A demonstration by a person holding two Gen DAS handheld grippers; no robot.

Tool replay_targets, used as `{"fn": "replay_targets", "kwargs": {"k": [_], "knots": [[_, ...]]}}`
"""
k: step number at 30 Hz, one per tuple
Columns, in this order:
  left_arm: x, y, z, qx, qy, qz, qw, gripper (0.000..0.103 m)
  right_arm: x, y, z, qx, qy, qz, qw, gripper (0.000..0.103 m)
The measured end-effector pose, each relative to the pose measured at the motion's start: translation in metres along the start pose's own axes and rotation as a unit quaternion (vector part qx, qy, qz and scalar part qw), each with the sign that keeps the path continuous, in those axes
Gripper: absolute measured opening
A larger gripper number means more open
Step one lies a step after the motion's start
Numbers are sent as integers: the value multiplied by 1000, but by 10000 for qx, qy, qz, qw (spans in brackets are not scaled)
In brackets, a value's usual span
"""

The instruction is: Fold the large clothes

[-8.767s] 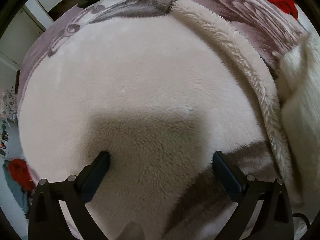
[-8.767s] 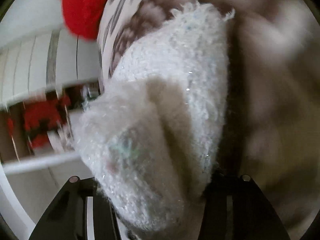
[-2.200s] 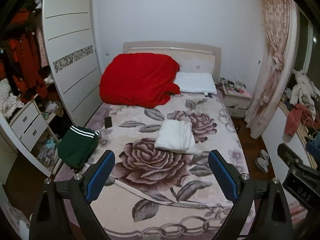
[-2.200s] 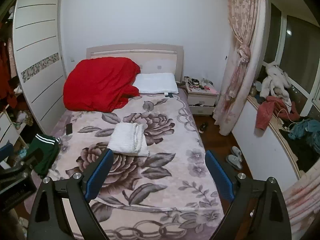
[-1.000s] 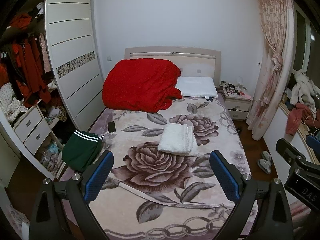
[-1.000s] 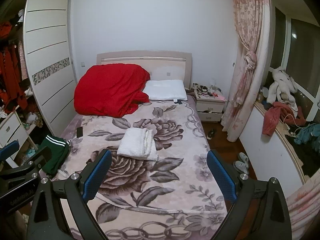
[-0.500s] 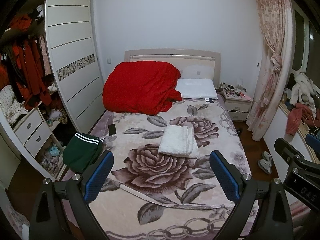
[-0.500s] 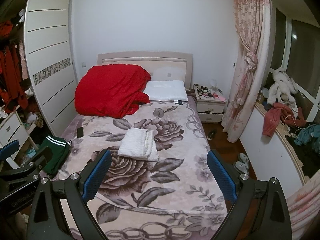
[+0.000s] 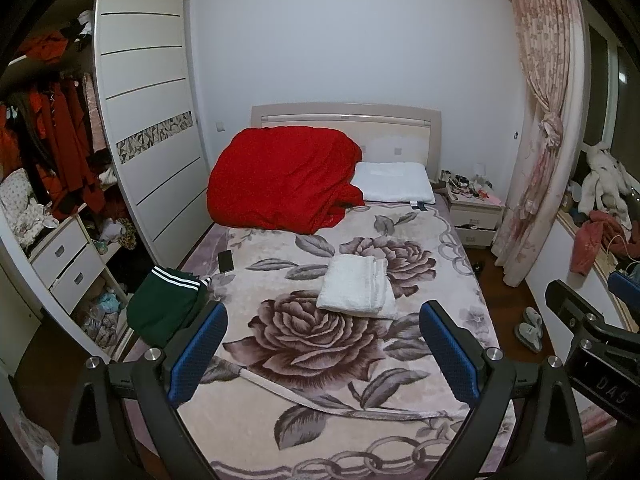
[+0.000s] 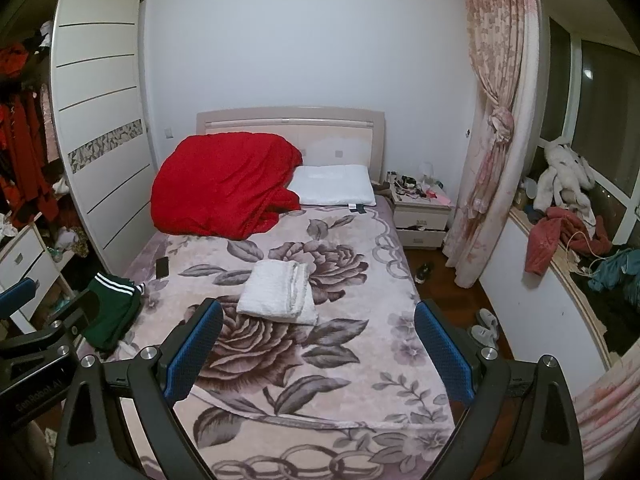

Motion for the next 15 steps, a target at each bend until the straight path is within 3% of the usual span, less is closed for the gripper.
{"fn": "replay_targets", "kwargs": {"k": [15], "knots": [[-3, -6, -1, -9, 16, -14, 10000, 98, -6, -6, 4, -41, 24, -17, 10000, 98]]}}
Point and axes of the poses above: each gripper's, at about its wrist camera, not at the fingertips, and y roughly the way its jaws point, z to its left, x to its top, the point moved 5 cm from there along y, roughly the way its jaws point
